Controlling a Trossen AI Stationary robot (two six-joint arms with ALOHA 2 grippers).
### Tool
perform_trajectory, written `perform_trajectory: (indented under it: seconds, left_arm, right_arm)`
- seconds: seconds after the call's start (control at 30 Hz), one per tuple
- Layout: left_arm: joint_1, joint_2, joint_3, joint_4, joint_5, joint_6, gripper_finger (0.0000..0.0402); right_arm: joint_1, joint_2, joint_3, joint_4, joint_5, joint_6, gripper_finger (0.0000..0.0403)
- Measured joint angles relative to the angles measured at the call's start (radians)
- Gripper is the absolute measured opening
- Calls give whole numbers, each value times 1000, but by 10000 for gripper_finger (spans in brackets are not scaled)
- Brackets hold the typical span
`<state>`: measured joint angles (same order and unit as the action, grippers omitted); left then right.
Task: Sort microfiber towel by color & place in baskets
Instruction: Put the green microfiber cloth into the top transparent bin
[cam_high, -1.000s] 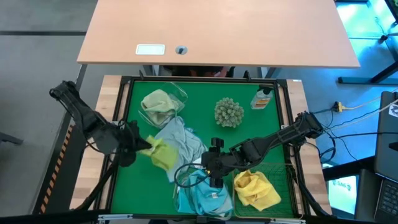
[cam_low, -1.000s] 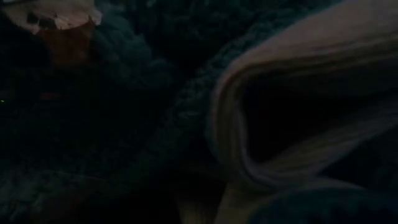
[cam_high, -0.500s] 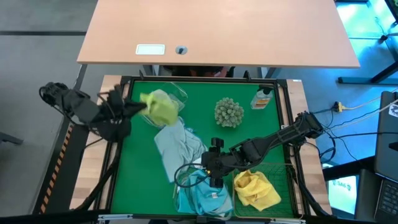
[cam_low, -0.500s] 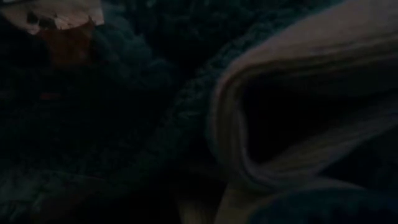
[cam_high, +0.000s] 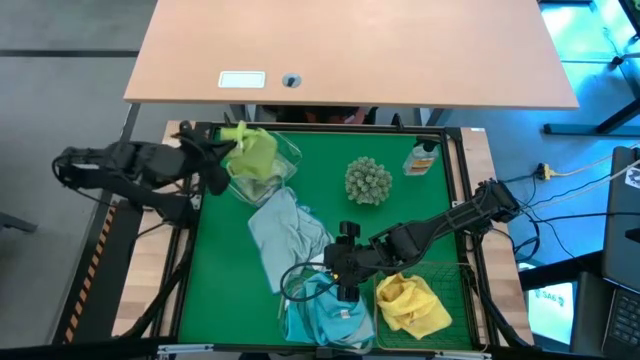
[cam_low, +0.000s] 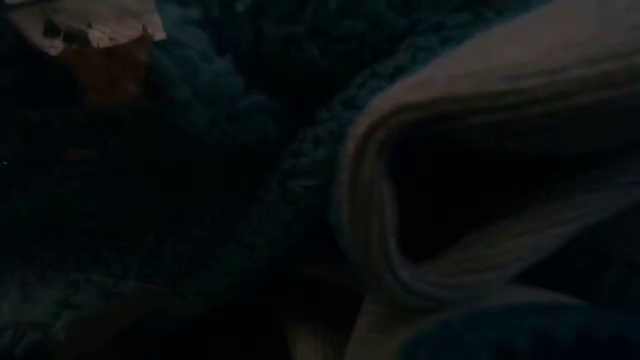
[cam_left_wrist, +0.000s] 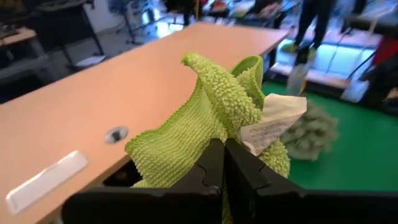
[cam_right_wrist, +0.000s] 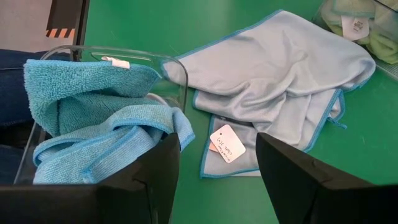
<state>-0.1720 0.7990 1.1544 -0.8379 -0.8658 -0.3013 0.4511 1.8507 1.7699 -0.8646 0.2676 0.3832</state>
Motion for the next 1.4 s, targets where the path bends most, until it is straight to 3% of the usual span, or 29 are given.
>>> perform_trajectory:
  seconds: [0.5,0.8,1.07,1.4]
  left_arm:
    - [284,86,-293,51,175,-31,0]
    - [417,106,-494,248,348,-29,0]
    - [483,106,-659,452,498,-49,0]
    - [522,106,-779,501,518,-64,0]
  right_arm:
    - [0,0,0,0,0,0,211]
    - [0,0,0,0,0,0,211]
    - [0,0,0,0,0,0,211]
    - [0,0,0,0,0,0,211]
